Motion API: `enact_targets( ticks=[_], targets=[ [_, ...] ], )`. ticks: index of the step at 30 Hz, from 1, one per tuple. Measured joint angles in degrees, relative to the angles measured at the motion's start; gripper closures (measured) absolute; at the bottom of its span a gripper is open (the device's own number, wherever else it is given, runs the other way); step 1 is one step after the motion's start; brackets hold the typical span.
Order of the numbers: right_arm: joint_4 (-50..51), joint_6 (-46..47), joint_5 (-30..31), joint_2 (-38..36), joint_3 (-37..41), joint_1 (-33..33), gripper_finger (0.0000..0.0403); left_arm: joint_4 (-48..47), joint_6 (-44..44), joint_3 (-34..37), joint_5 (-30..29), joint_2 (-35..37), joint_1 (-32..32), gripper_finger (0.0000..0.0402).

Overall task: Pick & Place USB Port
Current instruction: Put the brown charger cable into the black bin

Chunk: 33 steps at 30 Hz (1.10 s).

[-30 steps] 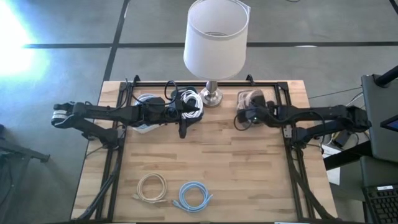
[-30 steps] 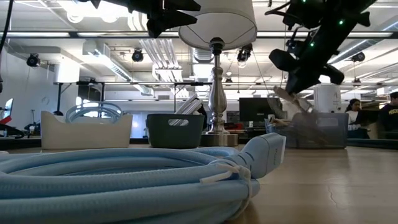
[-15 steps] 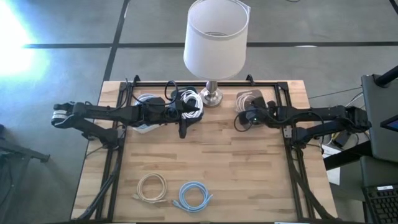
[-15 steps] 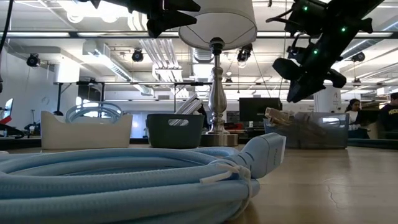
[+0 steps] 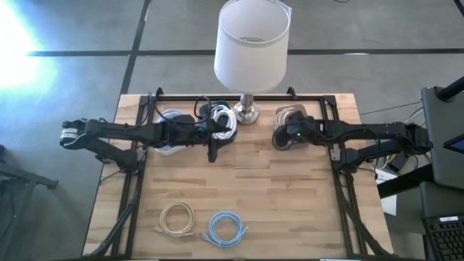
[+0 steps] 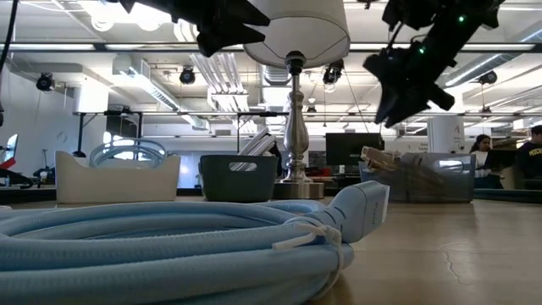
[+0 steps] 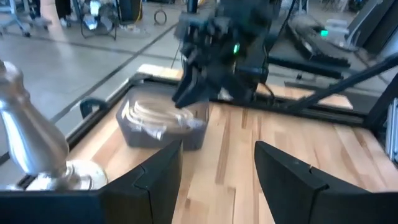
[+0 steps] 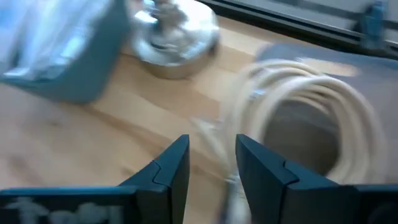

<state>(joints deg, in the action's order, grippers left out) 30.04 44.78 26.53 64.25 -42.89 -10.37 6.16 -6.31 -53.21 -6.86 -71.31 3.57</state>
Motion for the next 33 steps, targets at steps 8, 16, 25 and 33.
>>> enact_targets(
  ticks=[8, 16, 25, 33],
  targets=[
    [-10.9, -10.3, -7.5, 0.0, 0.0, 2.4, 0.0293, -11.0, 0.0, 0.0, 3.6, 0.0, -1.7, 0.0197],
    [-17.7, -16.0, -7.5, 0.4, 0.0, 6.1, 0.0306, -24.6, 6.0, 0.0, 7.6, 0.0, -10.0, 0.0197],
    [-18.1, -19.1, -7.5, 0.5, 0.1, 10.2, 0.031, -41.9, -13.2, 1.1, 9.7, -0.1, -20.9, 0.0197],
    [-18.4, -20.0, -7.5, 2.5, 0.2, 11.5, 0.0297, -38.7, -22.5, 10.2, 12.5, -0.2, -31.4, 0.0197]
  ],
)
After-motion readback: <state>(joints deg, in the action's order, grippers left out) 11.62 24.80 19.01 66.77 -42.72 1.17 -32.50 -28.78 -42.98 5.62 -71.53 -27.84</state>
